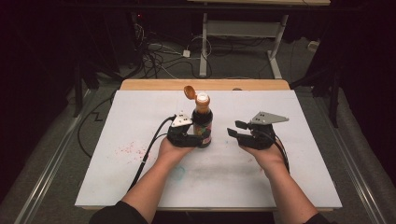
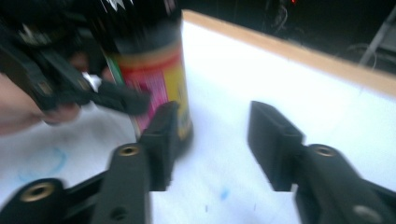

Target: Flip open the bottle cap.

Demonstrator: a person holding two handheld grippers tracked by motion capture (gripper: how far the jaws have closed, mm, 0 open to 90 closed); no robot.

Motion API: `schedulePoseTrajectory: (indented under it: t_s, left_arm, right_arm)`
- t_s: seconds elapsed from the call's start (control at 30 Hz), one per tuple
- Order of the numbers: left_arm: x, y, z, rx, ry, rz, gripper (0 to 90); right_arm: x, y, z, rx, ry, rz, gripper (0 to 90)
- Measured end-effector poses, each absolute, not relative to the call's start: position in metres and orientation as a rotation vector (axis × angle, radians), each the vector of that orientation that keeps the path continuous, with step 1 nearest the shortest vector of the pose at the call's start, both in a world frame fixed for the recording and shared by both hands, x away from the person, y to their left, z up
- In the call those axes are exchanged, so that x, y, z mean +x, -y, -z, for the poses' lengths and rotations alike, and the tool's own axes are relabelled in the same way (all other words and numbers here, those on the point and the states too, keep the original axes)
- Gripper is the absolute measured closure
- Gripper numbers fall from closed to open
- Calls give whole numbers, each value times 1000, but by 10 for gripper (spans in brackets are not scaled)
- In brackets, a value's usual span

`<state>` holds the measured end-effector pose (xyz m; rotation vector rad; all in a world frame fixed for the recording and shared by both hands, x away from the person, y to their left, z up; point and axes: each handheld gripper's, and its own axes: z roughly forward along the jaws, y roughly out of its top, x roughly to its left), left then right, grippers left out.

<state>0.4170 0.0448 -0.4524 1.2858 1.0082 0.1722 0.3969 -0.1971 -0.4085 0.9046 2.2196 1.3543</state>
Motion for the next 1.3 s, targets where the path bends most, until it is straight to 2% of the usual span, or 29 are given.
schedulePoseTrajectory:
  t_s: [0.1,0.13,0.17,0.27,0.6,0.83,1.13,1.3]
  left_arm:
    - [416,-47,455,1293,-1010,-168,202]
    - [416,-48,457,1296,-1014,-168,202]
    - [415,-49,459,1304,-1012,-169,192]
    - [413,-52,464,1316,-1029,-155,174]
    - [390,-81,480,1350,-1059,-162,122]
    - [370,-114,487,1371,-1116,-190,0]
    - [332,-163,492,1360,-1137,-302,0]
    - [324,-176,495,1339,-1159,-315,0]
  right_arm:
    - [395,204,433,957,-2225,-1334,413]
    - [395,204,433,957,-2225,-1334,413]
    - [393,210,446,990,-2225,-1325,365]
    - [390,215,455,1014,-2218,-1314,314]
    - [368,240,471,1055,-2165,-1295,5]
    - [349,255,476,1081,-2119,-1273,4]
    - [333,267,477,1075,-2057,-1266,4]
    - [332,269,478,1082,-2040,-1264,4]
